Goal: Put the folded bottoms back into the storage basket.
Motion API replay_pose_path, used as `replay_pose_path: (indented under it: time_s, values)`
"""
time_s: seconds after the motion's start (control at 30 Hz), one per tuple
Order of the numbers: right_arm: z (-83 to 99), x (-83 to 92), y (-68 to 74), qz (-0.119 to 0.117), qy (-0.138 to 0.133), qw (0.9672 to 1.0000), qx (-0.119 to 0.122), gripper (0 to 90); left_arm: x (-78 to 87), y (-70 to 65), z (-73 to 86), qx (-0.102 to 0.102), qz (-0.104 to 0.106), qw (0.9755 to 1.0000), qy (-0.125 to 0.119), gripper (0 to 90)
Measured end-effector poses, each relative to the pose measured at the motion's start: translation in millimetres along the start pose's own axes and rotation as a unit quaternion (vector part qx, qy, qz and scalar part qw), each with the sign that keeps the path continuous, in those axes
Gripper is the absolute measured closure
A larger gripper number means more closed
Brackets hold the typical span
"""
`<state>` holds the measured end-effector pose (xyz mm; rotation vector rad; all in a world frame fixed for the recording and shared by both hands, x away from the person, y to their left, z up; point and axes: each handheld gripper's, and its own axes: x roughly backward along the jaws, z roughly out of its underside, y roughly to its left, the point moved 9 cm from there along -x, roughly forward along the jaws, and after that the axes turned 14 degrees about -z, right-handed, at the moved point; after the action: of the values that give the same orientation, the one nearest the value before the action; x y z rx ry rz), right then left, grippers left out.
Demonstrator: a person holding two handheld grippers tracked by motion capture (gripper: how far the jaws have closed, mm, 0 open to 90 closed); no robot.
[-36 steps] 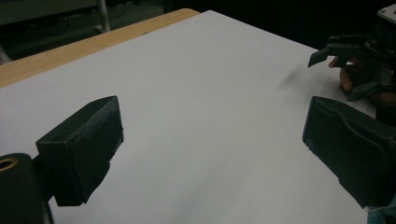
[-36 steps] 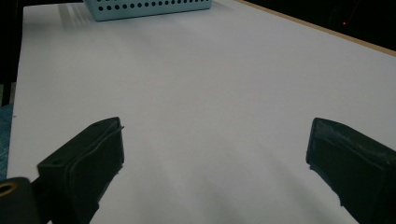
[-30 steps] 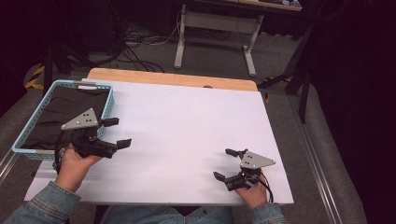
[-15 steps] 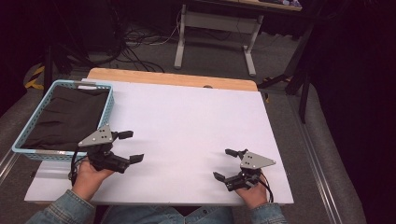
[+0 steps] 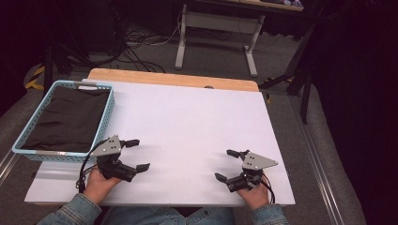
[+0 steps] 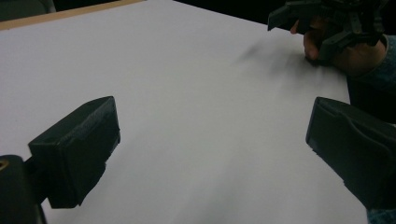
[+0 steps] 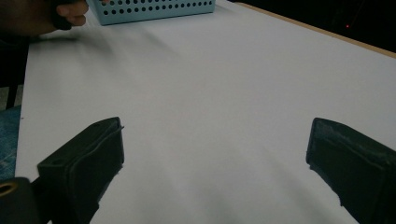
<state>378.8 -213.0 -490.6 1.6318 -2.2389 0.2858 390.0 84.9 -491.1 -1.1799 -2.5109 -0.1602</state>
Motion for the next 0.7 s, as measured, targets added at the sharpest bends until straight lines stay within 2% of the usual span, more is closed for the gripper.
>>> replay_pose_path:
  time_s: [0.07,0.1,0.17,0.27,0.4,0.7]
  values:
    - [0.0,0.0,0.0,0.0,0.0,1.0,0.0,4.8,-4.8,-0.6,5.7,0.009,0.003,0.9999,0.005,2.4]
    - [0.0,0.0,0.3,-0.001,0.0,1.0,0.0,4.8,-7.0,-0.8,8.1,0.007,0.003,0.9999,0.014,2.3]
    - [0.1,0.1,0.5,-0.001,0.0,1.0,0.0,4.8,-7.9,-1.4,8.1,-0.003,-0.004,0.9999,0.012,2.0]
    - [0.0,0.5,0.4,-0.001,-0.001,1.0,0.0,4.8,-11.6,-2.7,12.0,-0.018,-0.004,0.9995,0.026,1.9]
    - [0.1,0.2,0.6,-0.001,0.0,1.0,0.001,4.8,-13.9,-3.9,13.5,-0.015,0.004,0.9994,0.03,1.7]
    - [-0.1,0.1,1.4,-0.003,0.0,1.0,0.002,4.9,-15.4,-3.1,15.0,-0.008,0.005,0.9993,0.037,1.6]
